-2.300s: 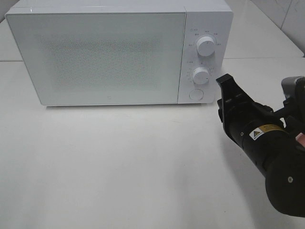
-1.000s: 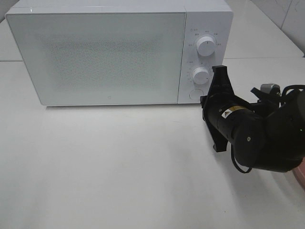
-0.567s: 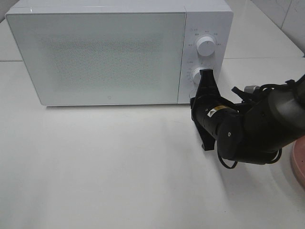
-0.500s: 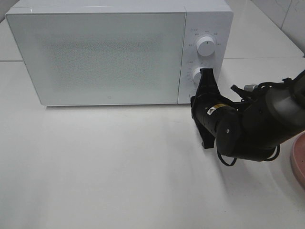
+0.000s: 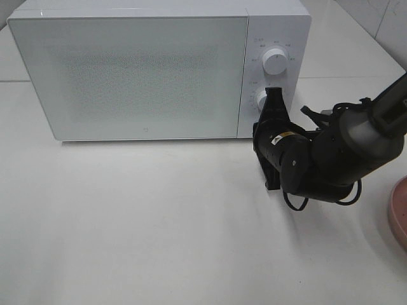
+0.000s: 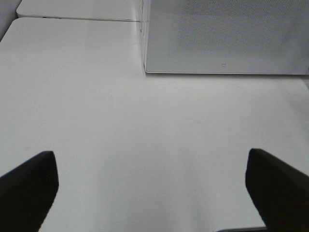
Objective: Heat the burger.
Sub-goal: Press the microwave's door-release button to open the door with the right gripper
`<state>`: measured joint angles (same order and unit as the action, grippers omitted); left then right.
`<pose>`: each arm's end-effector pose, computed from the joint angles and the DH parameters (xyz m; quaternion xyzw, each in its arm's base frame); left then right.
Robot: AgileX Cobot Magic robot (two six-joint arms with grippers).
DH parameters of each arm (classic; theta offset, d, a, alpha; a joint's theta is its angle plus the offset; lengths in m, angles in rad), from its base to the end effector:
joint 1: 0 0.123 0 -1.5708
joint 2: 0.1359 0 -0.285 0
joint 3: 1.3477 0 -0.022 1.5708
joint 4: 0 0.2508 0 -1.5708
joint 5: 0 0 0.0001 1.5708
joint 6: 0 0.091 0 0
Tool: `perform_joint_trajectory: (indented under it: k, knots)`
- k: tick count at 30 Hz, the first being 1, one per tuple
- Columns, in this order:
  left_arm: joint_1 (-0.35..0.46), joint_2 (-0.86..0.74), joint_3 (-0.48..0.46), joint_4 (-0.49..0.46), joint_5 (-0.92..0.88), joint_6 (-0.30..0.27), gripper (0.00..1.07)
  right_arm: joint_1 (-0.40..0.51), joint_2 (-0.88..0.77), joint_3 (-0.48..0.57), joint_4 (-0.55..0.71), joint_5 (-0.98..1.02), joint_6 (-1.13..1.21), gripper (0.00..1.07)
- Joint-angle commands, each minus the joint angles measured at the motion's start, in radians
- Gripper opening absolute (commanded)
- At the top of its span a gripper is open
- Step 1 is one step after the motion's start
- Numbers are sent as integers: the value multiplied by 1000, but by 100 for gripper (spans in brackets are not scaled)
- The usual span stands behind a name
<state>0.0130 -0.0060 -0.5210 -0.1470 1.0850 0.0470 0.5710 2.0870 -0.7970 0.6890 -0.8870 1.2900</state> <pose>-0.0096 -0.0119 0.2818 0.0192 0.8500 -0.0576 0.5232 0.3230 0.1543 0.0893 0.5736 0.5984 0.3914 0.3997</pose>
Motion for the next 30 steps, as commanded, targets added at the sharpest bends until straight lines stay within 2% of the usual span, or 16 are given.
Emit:
perform_joint_trajectory:
  k: [1,30]
  knots:
    - [-5,-17,3,-6,-13,0,98,-12,0,-14,-4,1,-7,0]
    - [-5,-17,3,-6,-13,0,98,-34,67,-81,5,-45,-13,0]
